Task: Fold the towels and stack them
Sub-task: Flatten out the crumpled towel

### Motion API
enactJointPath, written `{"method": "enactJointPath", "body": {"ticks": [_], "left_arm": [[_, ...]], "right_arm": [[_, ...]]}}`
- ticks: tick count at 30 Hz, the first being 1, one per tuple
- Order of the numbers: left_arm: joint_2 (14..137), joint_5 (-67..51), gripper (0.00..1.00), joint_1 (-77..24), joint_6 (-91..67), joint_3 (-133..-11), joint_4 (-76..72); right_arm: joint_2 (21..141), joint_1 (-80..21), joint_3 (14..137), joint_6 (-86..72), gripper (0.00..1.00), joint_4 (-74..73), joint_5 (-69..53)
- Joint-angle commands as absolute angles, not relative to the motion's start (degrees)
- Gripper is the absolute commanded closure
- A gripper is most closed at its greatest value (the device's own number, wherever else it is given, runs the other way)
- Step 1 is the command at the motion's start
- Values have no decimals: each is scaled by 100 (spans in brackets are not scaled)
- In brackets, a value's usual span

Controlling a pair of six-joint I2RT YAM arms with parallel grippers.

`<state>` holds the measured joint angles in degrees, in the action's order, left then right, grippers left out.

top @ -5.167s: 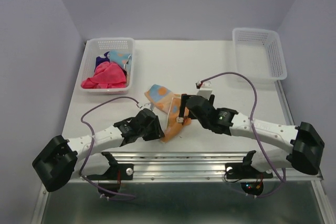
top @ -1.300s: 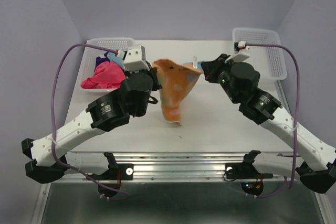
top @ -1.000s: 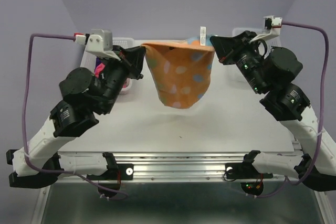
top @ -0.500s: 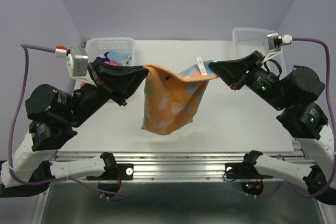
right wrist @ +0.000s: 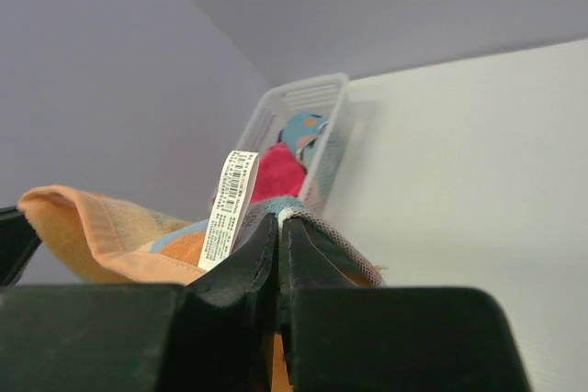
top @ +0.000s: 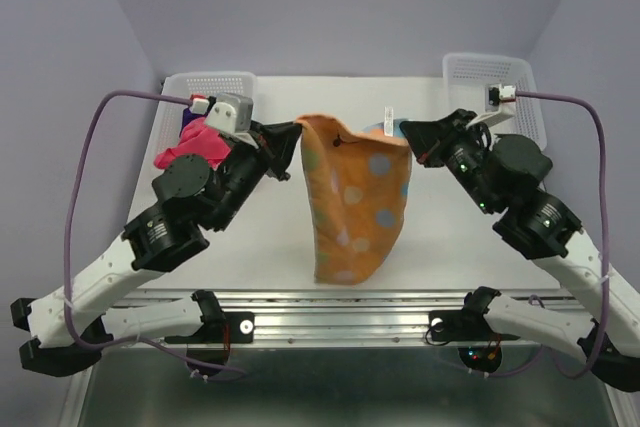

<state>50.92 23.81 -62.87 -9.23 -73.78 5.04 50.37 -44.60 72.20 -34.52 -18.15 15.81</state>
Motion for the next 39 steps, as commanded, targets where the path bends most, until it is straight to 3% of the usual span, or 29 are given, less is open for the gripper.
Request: {"method": "enactJointPath", "body": {"ticks": [1, 4, 7, 15, 27, 34, 39], "left_arm": [[5412, 3025, 100, -5549, -738, -7295, -193], [5851, 1569, 100, -4121, -966, -7260, -342], [6441, 1057, 100, -3387, -845, -7251, -641], [8161, 27, 100, -2277, -809, -7918, -1239], [10545, -430, 100, -1907, -511, -9685, -1169], [10653, -667, 100, -1907, -518, -9440, -1178], [10100, -896, 100, -1960, -668, -8386, -1476]], "right_arm": [[5510, -4430, 7040, -2998, 99, -1047, 3242], [5923, -4421, 7014, -2655, 99, -599, 3892], [6432, -4281, 7084, -2391, 99, -256, 4104], [7988, -2761, 7294, -2575, 99, 641, 2629], [10193, -1609, 8331, -2610, 99, 1538, 889], [10618, -1415, 8578, -2988, 99, 1046, 308], [10258, -1415, 8105, -3129, 99, 634, 158]]}}
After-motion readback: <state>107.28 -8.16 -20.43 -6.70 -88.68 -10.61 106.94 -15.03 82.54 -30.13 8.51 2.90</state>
